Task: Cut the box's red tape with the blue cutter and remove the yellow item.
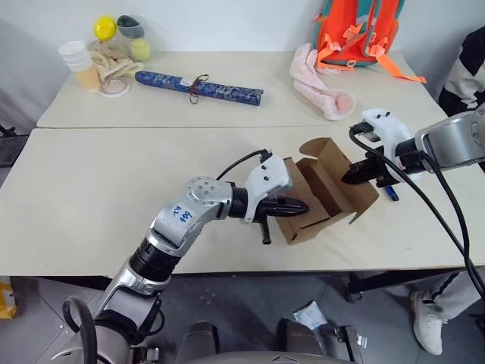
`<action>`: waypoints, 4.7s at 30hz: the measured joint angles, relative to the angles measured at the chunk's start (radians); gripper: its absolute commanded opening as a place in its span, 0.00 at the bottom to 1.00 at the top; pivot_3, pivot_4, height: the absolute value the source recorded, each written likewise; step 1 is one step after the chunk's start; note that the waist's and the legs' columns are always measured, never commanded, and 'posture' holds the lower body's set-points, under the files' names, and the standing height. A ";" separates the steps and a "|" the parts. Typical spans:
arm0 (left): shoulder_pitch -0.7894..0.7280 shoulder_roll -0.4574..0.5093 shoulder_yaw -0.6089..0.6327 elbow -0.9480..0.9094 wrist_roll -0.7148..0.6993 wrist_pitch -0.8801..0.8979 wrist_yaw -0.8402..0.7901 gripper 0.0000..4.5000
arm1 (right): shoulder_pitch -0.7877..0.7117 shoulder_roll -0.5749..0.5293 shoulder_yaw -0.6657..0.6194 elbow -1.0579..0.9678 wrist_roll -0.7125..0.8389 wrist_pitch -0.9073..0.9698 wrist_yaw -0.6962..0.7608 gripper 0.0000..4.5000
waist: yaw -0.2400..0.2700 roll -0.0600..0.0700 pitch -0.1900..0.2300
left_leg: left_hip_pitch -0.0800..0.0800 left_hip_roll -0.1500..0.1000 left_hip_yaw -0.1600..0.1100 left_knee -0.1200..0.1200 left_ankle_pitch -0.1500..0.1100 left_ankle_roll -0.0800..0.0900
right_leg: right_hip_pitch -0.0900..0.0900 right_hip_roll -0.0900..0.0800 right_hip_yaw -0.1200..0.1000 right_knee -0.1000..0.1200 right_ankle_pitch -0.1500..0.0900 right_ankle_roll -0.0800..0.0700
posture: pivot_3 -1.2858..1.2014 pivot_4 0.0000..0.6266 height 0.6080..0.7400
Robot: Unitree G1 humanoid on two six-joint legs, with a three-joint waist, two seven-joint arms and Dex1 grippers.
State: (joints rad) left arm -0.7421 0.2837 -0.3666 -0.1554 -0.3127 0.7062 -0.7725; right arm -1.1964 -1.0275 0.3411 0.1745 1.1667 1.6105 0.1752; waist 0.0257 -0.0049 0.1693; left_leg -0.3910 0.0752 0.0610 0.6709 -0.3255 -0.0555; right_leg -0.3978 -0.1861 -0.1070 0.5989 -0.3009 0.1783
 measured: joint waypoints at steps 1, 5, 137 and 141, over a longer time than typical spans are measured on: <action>0.001 0.001 -0.001 -0.001 0.002 0.000 0.004 0.00 | 0.004 -0.006 -0.002 -0.008 0.007 -0.001 -0.001 0.01 | 0.000 0.000 0.000 | 0.000 0.000 0.000 0.000 0.000 0.000 | 0.000 0.000 0.000 0.000 0.000 0.000 | 0.52 0.24 1.00; 0.024 0.053 0.005 -0.051 0.002 0.015 0.011 0.00 | 0.024 -0.060 -0.001 -0.039 0.045 -0.002 0.029 0.01 | 0.000 0.000 0.000 | 0.000 0.000 0.000 0.000 0.000 0.000 | 0.000 0.000 0.000 0.001 0.000 0.000 | 0.52 0.24 1.00; -0.212 0.042 0.216 0.410 -0.041 -0.121 -0.217 0.02 | 0.879 0.122 -0.633 -0.567 -0.367 -1.082 0.920 1.00 | 0.023 -0.004 0.003 | 0.003 0.005 0.008 0.013 -0.009 0.000 | 0.001 0.002 -0.001 0.004 0.002 -0.001 | 0.52 0.24 1.00; -0.172 0.004 0.375 0.391 -0.139 -0.197 -0.198 0.02 | 0.885 0.141 -0.633 -0.569 -0.355 -1.081 0.886 1.00 | 0.023 -0.004 0.003 | 0.003 0.005 0.008 0.013 -0.009 0.000 | 0.001 0.002 -0.001 0.004 0.002 -0.001 | 0.52 0.24 1.00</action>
State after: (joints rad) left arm -0.9138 0.2874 0.0085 0.2358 -0.4522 0.5092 -0.9700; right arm -0.3109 -0.8867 -0.2923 -0.3943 0.8117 0.5299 1.0611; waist 0.0492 -0.0090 0.1726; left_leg -0.3883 0.0807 0.0687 0.6840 -0.3344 -0.0552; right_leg -0.3963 -0.1842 -0.1085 0.6029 -0.2992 0.1775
